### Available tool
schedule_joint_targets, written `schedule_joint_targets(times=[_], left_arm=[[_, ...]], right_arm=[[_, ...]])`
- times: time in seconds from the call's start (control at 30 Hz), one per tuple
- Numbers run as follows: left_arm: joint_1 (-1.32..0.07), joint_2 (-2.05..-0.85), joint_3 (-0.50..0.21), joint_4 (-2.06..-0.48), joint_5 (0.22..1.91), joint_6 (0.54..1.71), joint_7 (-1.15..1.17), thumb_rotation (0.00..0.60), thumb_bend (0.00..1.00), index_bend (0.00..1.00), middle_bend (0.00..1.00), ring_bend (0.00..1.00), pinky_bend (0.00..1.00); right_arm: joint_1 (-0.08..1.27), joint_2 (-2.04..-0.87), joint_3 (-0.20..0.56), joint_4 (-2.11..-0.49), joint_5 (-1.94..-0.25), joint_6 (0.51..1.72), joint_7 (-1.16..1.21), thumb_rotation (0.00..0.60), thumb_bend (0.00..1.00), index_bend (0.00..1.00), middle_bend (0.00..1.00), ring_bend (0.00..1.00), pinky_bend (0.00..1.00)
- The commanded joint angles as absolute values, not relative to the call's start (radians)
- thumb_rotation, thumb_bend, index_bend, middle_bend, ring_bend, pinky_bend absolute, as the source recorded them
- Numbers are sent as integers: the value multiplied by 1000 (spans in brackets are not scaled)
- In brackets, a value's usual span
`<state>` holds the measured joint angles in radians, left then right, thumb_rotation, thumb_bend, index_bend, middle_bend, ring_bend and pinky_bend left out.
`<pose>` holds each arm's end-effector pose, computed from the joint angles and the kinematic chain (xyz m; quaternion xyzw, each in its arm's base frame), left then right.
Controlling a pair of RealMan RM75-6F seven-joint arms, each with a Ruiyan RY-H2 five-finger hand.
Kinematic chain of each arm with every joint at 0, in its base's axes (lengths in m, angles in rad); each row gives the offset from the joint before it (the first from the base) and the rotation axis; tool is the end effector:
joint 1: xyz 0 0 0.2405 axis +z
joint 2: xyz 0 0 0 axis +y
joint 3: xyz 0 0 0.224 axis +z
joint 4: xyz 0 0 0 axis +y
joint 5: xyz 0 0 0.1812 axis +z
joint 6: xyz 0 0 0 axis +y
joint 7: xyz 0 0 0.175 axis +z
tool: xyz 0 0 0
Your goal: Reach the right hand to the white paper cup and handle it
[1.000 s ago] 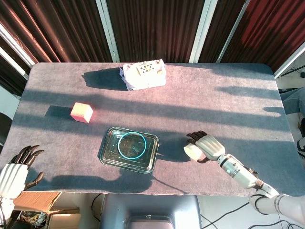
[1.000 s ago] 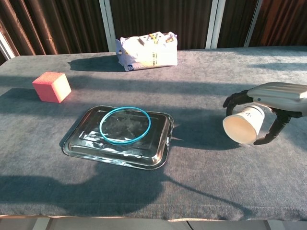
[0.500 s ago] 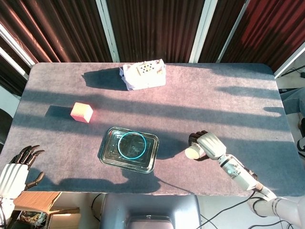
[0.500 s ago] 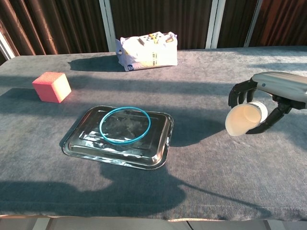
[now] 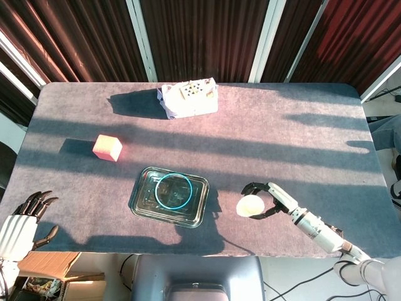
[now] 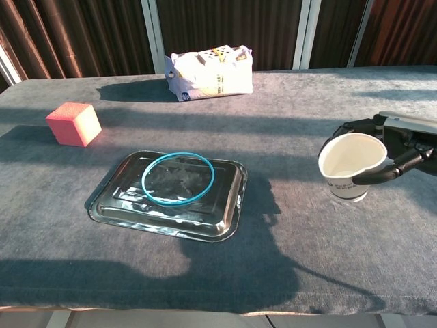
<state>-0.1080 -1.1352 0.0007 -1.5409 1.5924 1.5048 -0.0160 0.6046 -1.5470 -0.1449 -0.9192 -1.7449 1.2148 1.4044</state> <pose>-0.2658 0.2043 0.1610 -0.6376 -0.3579 -0.3901 0.5596 -0.2173 -0.3076 0.0179 0.5599 -0.6618 0.4880 0.1024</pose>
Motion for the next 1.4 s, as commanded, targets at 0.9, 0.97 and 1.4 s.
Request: schedule_joint_targets(times=[0.9,0.97,1.4], left_arm=[[-110,-1133,1,-1542,1590,1499,-19,600,296,237,130,102,294],[-110,-1133,1,-1542,1591,1499,-20,600,296,237,130,102,294],[-107,-1135,-2,-1540,1588,1504,-17,600,295,236,131,101,294]], right_arm=[[616,-1533,-241,-827,-1787,1201,1341,600,269,330,80,11,82],[608,-1517,-232,-845,-1787,1233,1274,600,269,248,35,0,25],[361,-1346,-55,-1256,-1599,1548,203,600,262,137,8,0,41]])
